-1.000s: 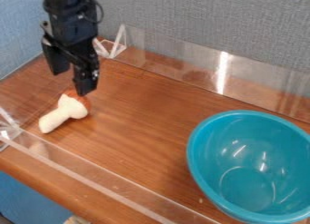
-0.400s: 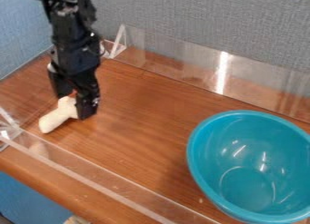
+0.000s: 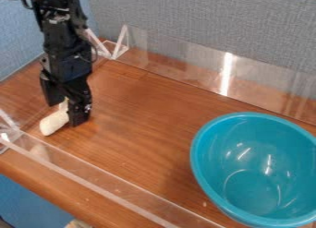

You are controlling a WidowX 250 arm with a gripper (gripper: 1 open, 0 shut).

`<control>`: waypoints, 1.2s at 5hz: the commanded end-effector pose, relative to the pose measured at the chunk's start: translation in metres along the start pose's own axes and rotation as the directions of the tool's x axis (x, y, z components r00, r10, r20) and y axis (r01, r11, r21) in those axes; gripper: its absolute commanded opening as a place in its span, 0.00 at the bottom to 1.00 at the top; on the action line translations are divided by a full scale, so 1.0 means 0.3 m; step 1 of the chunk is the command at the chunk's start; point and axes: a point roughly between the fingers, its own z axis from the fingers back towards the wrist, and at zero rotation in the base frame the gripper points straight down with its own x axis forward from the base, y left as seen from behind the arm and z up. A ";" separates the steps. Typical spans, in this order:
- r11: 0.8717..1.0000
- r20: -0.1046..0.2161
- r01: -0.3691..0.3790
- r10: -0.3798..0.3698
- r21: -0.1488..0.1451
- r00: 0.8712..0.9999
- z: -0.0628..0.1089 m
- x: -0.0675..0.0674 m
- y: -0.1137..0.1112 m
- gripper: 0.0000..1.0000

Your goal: Remove the mushroom from inside the blue bowl and put it on the table

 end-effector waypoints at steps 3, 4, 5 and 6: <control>0.998 0.015 0.065 -0.065 0.018 0.998 -0.025 0.029 0.088 1.00; 0.999 0.038 0.032 -0.032 0.009 0.999 0.016 0.046 0.116 1.00; 1.000 0.049 -0.003 0.003 -0.002 0.999 0.009 0.025 0.132 1.00; 0.999 0.054 -0.033 0.033 -0.010 0.998 -0.012 0.010 0.144 1.00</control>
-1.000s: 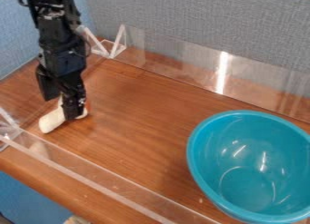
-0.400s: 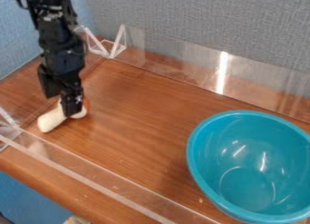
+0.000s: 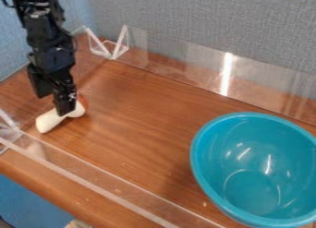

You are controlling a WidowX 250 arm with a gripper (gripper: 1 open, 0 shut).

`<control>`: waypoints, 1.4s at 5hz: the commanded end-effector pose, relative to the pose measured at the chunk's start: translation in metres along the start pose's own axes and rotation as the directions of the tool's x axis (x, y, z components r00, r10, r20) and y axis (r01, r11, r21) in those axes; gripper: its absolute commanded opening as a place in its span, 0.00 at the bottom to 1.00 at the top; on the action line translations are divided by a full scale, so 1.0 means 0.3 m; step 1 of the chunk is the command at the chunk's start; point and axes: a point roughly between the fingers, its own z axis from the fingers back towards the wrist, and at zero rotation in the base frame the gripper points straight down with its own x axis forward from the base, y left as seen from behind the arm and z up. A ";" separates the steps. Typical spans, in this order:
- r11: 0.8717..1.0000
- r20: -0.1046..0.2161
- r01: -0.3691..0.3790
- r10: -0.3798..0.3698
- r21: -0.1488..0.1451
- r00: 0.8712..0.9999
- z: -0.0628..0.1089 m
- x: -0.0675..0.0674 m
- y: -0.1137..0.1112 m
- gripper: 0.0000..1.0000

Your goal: Remove the mushroom from inside the blue bowl and put it on the table

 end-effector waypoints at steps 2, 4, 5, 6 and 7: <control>1.000 0.035 0.012 -0.012 0.010 0.999 -0.022 0.008 0.038 1.00; 0.999 0.056 0.035 -0.035 0.008 0.998 -0.019 0.011 0.028 1.00; 1.000 0.077 0.016 -0.017 0.009 0.997 0.012 0.006 0.009 1.00; 1.000 0.095 0.011 -0.012 0.009 0.995 0.052 -0.004 -0.002 1.00; 1.000 0.100 0.007 -0.007 0.006 0.995 0.066 -0.010 -0.015 1.00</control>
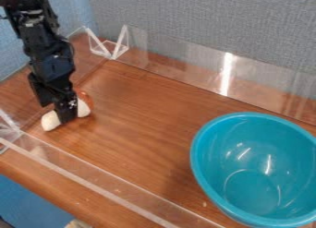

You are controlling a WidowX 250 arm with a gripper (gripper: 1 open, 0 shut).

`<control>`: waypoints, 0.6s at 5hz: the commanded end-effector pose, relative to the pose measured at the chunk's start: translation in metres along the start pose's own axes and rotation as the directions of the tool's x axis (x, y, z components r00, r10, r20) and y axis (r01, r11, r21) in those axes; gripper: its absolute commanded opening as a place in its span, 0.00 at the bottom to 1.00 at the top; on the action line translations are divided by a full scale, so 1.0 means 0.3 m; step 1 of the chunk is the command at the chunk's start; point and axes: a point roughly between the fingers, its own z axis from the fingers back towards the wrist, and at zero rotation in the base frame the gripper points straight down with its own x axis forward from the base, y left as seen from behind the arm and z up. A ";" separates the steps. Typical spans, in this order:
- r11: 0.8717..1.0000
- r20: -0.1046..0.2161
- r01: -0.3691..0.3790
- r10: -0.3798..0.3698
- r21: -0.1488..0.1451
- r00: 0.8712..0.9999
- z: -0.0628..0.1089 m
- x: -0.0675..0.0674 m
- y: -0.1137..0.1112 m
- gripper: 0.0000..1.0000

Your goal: Remove the mushroom from inside the blue bowl and put it on the table

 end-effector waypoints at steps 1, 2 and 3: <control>0.999 0.050 0.006 -0.008 0.044 0.999 0.087 0.014 -0.004 1.00; 0.999 0.052 0.029 -0.031 0.038 0.998 0.102 0.025 -0.032 1.00; 0.997 0.053 0.074 -0.076 0.031 0.996 0.037 0.063 -0.029 1.00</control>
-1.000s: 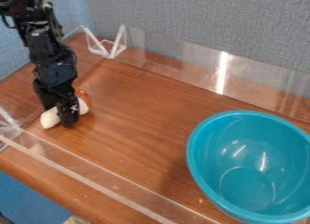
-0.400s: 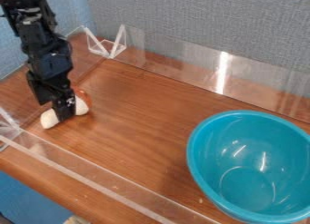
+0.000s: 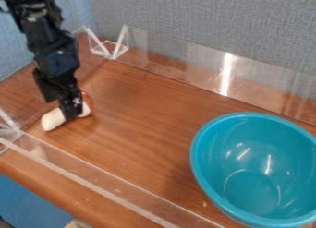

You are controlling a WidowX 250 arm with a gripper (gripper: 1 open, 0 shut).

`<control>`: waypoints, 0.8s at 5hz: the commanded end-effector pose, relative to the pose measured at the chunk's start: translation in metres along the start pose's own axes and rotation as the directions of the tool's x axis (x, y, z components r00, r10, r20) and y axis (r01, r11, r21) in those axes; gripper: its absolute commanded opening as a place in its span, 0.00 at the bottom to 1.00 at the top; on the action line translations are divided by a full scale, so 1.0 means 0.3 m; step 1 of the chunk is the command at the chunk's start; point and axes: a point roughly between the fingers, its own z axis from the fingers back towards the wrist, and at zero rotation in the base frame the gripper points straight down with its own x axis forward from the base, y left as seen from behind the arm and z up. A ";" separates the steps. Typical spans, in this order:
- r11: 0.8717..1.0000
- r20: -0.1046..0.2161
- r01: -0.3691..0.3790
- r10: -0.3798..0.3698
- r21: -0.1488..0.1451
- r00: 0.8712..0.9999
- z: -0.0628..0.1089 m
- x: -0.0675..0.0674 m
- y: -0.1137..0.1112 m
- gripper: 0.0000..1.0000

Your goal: Remove the mushroom from inside the blue bowl and put it on the table

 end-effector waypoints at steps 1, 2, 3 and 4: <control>0.999 0.033 0.042 -0.043 0.029 0.999 -0.018 0.054 0.020 1.00; 0.997 0.063 0.067 -0.069 0.032 0.996 -0.013 0.075 0.024 1.00; 0.998 0.084 0.054 -0.057 0.037 0.995 0.026 0.064 0.018 1.00; 0.998 0.105 0.039 -0.043 0.042 0.993 0.067 0.052 0.013 1.00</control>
